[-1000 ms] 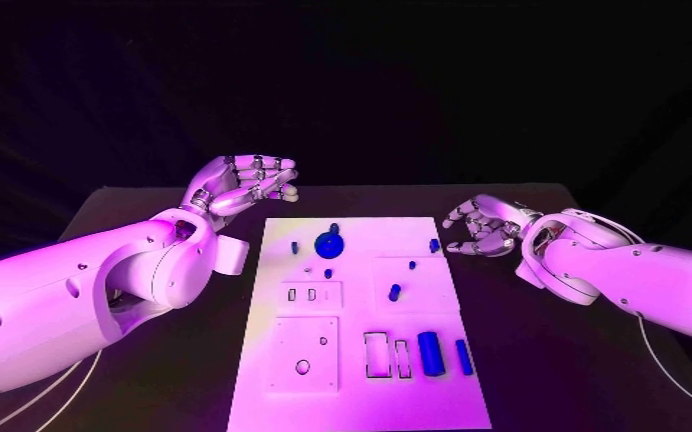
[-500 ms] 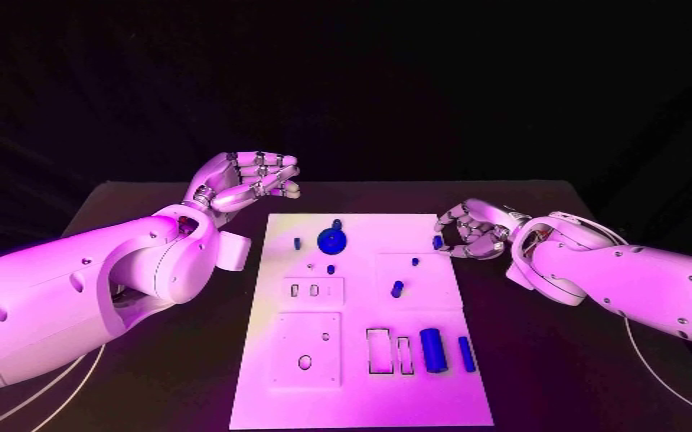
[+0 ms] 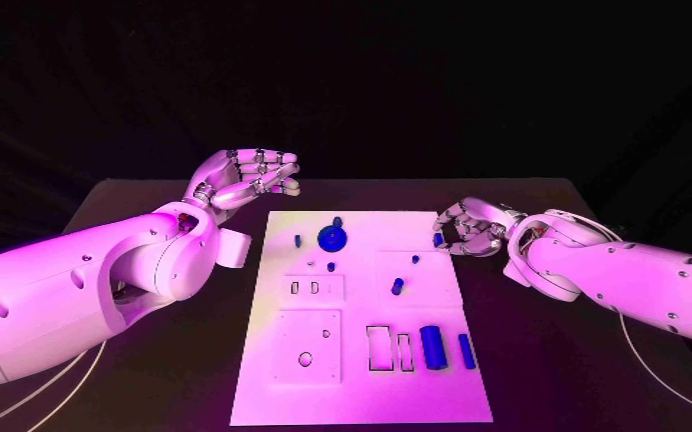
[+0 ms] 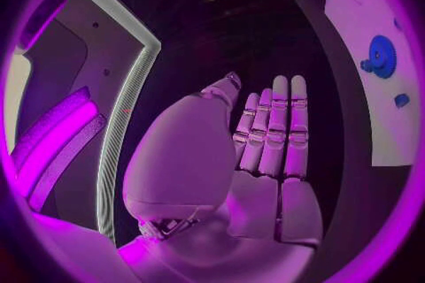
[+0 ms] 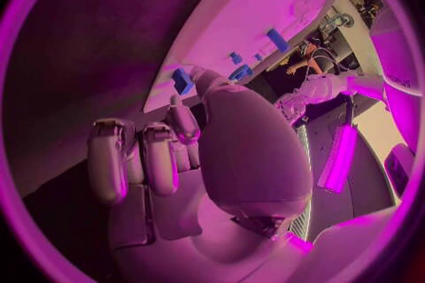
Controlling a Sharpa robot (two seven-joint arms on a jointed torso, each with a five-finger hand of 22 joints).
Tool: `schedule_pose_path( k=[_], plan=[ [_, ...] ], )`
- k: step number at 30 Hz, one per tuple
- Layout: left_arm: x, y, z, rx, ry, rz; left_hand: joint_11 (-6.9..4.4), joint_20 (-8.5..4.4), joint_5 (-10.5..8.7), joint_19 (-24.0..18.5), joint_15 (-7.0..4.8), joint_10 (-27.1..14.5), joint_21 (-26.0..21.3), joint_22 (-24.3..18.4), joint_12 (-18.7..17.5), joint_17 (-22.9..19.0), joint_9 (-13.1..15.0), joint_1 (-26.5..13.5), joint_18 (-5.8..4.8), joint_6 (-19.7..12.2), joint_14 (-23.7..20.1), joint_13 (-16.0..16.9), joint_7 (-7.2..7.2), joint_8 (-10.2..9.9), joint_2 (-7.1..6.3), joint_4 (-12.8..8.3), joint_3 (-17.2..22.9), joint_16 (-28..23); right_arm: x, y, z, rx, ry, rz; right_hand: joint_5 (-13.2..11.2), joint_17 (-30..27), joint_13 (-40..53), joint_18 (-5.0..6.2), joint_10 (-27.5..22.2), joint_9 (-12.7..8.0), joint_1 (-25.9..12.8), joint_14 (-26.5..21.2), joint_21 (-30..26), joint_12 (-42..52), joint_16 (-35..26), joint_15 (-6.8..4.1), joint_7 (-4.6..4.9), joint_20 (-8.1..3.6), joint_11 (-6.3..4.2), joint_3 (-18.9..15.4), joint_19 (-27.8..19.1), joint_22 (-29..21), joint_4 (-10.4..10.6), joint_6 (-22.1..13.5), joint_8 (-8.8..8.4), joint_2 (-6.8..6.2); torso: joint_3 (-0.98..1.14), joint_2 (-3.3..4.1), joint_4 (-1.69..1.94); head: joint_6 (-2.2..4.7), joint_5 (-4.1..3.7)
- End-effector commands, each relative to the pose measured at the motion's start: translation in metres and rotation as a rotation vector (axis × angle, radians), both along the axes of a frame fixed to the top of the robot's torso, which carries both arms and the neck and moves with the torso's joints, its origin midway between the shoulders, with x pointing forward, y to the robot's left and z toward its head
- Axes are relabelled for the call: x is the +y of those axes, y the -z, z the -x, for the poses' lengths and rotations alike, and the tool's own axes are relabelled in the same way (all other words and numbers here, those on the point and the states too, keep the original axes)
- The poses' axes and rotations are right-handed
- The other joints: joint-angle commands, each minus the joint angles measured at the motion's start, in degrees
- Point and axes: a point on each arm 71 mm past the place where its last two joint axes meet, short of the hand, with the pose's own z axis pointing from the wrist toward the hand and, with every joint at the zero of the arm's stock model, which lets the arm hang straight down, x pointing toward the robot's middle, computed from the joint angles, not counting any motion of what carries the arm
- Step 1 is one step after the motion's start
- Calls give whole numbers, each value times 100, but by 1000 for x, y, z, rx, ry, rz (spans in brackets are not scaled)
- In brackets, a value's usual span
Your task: Assemble the parts on the task board
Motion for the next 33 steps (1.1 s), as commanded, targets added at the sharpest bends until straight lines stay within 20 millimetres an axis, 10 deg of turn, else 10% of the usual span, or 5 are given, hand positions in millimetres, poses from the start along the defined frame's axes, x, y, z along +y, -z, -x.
schedule_pose_path(
  k=[1, 33],
  plan=[
    [-2, -1, 0, -6, 18, 11, 29, -20, 9, -39, -6, 6, 25, 6, -21, 5, 9, 15, 46, 16, -53, 2, 94, -32, -26, 9, 28, -38, 2, 3, 0, 19, -12, 12, 30, 1137, 25, -75, 69, 13, 4, 515, 30, 55, 17, 13, -13, 29, -20, 86, 278, 1150, -6, 84, 58, 89, 2, -3, -4, -5, 8],
    [0, 0, 0, -4, 13, 8, 29, -20, 9, -39, -6, 6, 25, 6, -21, 5, 9, 15, 46, 16, -53, 2, 94, -32, -26, 9, 28, -38, 16, -12, 4, -114, 55, -5, -250, 1150, 225, -133, 332, 183, -42, 520, 240, 269, 13, -155, -218, -132, -205, 787, 421, 1308, -199, 626, 541, 378, 6, -18, -7, -34, 40]
  ],
)
